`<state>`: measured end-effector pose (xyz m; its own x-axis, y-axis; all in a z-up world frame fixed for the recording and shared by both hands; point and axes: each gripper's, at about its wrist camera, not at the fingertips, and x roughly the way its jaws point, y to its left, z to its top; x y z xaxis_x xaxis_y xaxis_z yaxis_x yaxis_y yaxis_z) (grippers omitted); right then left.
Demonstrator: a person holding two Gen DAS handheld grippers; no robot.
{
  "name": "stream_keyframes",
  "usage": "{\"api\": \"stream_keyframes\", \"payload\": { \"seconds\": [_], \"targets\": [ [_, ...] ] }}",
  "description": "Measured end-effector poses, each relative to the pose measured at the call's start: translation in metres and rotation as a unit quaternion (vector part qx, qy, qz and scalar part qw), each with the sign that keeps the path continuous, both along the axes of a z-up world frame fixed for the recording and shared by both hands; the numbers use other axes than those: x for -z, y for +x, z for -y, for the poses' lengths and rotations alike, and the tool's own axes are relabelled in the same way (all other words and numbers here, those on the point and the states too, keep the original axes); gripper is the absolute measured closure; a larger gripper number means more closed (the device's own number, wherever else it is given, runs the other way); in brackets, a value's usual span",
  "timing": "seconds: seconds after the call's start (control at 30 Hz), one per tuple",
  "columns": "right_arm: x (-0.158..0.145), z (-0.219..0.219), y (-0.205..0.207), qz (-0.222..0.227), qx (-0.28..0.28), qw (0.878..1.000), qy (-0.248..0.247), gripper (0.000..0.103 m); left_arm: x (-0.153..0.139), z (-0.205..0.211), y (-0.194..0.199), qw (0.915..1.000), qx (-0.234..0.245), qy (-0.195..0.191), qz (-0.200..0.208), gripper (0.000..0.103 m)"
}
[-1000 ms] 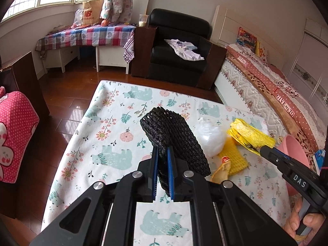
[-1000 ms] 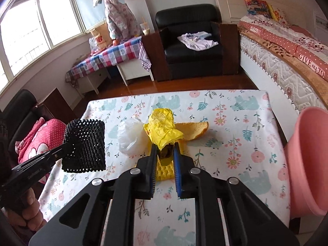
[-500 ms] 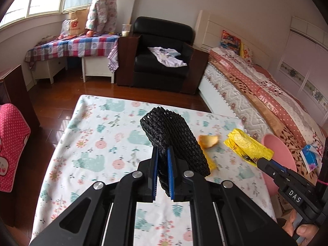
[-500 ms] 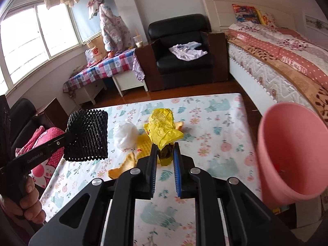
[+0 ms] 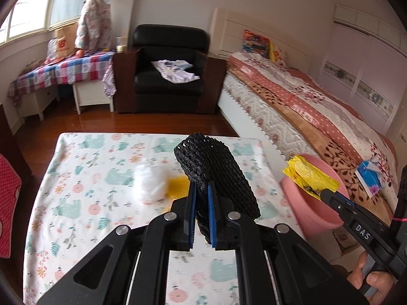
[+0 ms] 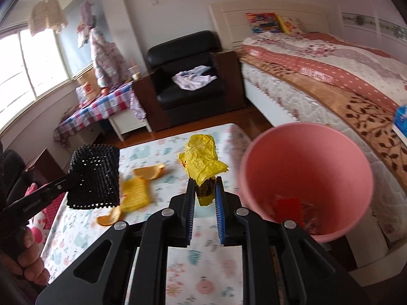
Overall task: Collect trash
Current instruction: 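Carry the black pad with the left tool over the bucket while the right tool carries the yellow bag there, then open the left tool to drop the pad into the bucket while the right tool releases the yellow bag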
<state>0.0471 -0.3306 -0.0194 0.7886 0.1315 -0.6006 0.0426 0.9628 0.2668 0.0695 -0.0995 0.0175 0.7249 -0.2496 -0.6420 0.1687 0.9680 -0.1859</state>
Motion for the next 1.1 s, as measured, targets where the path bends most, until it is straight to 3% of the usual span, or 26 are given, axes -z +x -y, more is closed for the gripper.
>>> {"api": "stream_keyframes", "payload": {
  "seconds": [0.43, 1.1],
  "targets": [
    [0.017, 0.06, -0.019, -0.012, 0.071, 0.997, 0.002, 0.088, 0.004, 0.084, 0.001, 0.9968, 0.075, 0.027, 0.007, 0.095],
    [0.039, 0.106, -0.025, -0.032, 0.111, 0.993, 0.02, 0.088, 0.022, 0.2, 0.018, 0.9857, 0.154, 0.069, 0.01, 0.095]
  ]
}}
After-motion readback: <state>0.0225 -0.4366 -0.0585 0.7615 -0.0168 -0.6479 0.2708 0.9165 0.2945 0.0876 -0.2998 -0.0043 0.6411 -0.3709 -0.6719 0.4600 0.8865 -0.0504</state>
